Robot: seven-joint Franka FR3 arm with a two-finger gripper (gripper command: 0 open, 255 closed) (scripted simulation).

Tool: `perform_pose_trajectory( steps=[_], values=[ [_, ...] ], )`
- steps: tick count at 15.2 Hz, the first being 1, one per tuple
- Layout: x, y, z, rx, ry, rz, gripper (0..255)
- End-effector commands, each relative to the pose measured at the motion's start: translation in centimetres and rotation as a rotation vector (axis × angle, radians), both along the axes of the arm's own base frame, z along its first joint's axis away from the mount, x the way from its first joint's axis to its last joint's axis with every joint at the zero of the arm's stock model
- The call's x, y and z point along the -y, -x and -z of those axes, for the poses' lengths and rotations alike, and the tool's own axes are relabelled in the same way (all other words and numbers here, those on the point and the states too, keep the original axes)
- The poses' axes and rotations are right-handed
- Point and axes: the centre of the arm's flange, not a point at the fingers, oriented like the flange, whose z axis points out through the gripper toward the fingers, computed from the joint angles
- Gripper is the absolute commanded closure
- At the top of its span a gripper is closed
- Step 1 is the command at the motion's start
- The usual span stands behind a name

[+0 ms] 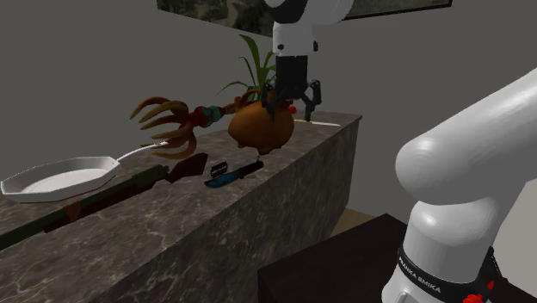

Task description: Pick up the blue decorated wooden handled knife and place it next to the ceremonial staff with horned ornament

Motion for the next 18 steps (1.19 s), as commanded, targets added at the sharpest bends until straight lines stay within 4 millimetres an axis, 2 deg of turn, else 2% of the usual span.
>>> perform_pose_trajectory(
  steps=[1, 7, 14, 18],
  values=[
    [-1.6, -1.0, 1.9, 0.013, -0.003, 0.050, 0],
    [-5.9, -4.7, 7.3, 0.042, -0.006, 0.188, 0],
    [-10.2, -9.9, 13.5, 0.076, -0.009, 0.350, 0],
    [-10.4, -10.6, 15.7, 0.079, -0.010, 0.365, 0]
  ],
)
